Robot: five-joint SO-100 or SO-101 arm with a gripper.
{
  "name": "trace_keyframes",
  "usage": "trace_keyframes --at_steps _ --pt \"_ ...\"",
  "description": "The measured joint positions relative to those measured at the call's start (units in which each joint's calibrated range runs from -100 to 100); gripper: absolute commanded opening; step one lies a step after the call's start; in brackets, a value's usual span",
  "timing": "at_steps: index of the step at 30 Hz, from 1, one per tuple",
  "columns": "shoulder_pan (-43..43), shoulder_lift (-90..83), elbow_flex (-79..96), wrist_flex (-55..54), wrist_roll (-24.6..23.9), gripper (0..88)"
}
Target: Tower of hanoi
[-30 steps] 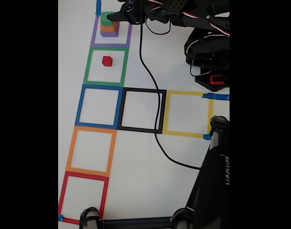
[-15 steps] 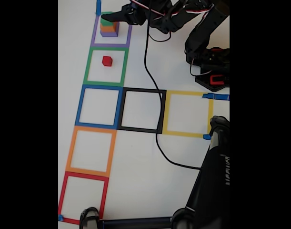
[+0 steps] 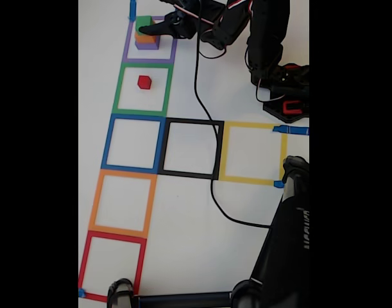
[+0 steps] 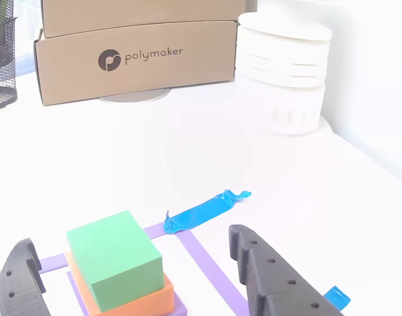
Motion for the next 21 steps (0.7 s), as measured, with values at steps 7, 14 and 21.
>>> trace_keyframes --at_steps 7,14,21 --pt "-3.28 3.12 0.0 -3.14 0.0 32.9" --pt "-3.39 5.57 -0.27 -5.48 0.0 33.0" --pt "-3.39 9.03 -3.63 -5.64 0.0 32.6"
